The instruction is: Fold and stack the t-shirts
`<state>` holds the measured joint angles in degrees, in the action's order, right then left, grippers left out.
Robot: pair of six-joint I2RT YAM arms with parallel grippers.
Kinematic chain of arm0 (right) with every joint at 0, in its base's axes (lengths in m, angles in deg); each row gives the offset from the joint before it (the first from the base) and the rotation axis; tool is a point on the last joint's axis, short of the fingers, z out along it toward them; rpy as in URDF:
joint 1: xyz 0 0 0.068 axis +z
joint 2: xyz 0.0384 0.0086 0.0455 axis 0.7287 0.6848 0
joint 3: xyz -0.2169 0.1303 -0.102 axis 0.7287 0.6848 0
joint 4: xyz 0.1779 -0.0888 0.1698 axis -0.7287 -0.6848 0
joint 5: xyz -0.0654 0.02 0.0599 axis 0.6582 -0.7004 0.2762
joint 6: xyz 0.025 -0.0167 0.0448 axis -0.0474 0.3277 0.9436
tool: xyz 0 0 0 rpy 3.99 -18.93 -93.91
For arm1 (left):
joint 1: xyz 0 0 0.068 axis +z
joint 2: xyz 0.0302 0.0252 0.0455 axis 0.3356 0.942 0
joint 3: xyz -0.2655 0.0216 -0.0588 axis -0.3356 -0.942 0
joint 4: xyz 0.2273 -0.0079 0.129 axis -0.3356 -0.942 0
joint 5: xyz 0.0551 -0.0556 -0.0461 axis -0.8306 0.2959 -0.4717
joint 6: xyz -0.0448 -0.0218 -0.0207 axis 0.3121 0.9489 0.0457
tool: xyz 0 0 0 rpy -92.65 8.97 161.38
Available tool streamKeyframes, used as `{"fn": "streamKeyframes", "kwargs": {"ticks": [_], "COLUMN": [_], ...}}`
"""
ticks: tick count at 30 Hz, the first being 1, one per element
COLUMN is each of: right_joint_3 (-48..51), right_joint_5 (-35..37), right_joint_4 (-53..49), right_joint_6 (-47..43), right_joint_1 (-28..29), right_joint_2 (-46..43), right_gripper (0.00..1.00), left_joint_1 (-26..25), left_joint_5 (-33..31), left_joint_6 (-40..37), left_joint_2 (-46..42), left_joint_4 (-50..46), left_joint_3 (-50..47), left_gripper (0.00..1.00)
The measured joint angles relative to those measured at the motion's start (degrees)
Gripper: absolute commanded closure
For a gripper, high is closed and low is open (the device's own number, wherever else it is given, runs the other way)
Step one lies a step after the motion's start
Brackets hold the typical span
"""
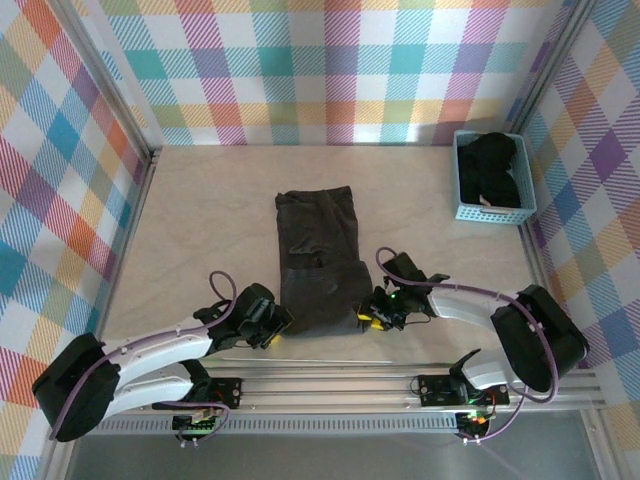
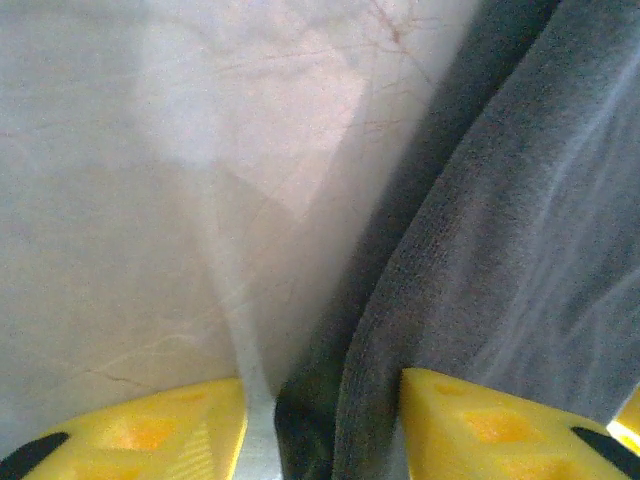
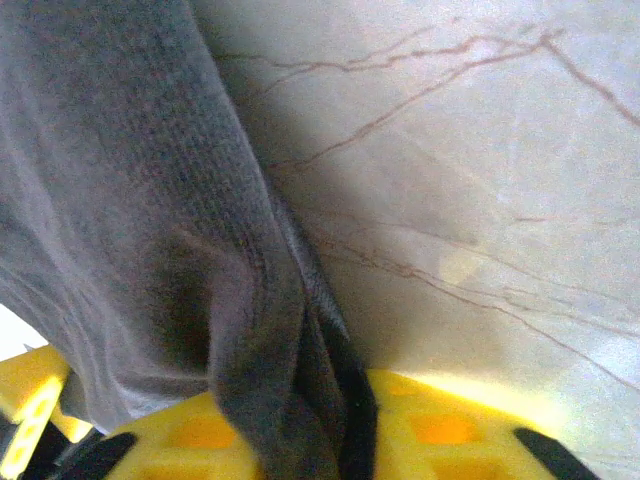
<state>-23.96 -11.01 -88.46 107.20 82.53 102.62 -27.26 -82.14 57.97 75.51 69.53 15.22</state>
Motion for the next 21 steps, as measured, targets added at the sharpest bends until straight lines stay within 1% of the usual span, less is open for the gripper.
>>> {"fn": "streamKeyframes", "kwargs": {"ticks": [1, 3, 5, 6, 8, 10, 16, 19, 21], "right_joint_3": [-0.02, -0.11, -0.33, -0.59, -1.16, -1.9, -7.65, -12.87, -17.27], "right_joint_5": [-0.07, -0.04, 0.07, 0.42, 1.01, 1.53, 1.95, 1.55, 0.66], "right_joint_4": [0.28, 1.18, 1.68, 1.46, 0.22, -1.42, -8.35, -11.93, -14.23], "right_joint_6": [0.02, 0.24, 0.24, 0.2, 0.0, -0.2, -1.79, -2.97, -3.74], "right_joint_1": [0.09, 0.44, 1.01, 1.29, 1.79, 2.14, 2.19, 1.25, -0.26], "right_joint_2": [0.31, 0.66, 0.59, 0.39, -0.66, -2.99, -8.96, -8.96, -7.74], "right_gripper": [0.84, 0.9, 0.96, 1.0, 1.0, 1.0, 1.0, 1.0, 1.0], "left_joint_1": [-0.11, -0.33, -0.52, -0.81, -1.44, -1.75, -1.66, 0.2, 3.5], "left_joint_5": [-0.13, -0.7, -1.14, -1.44, -1.79, -2.23, -3.56, -2.97, -1.53], "left_joint_6": [0.2, 0.2, 0.17, -0.2, -0.31, -0.24, -0.26, -0.46, -0.92], "left_joint_2": [0.61, 1.86, 2.45, 2.58, 3.32, 1.53, -9.64, -10.95, -9.66], "left_joint_4": [-0.66, -2.82, -3.28, -0.57, 2.64, 3.26, 1.22, 0.17, -0.09], "left_joint_3": [0.46, 1.6, 1.99, 2.03, 2.29, 2.29, 4.42, 8.02, 10.97], "left_gripper": [0.69, 0.88, 1.0, 1.0, 1.0, 1.0, 1.0, 1.0, 1.0]}}
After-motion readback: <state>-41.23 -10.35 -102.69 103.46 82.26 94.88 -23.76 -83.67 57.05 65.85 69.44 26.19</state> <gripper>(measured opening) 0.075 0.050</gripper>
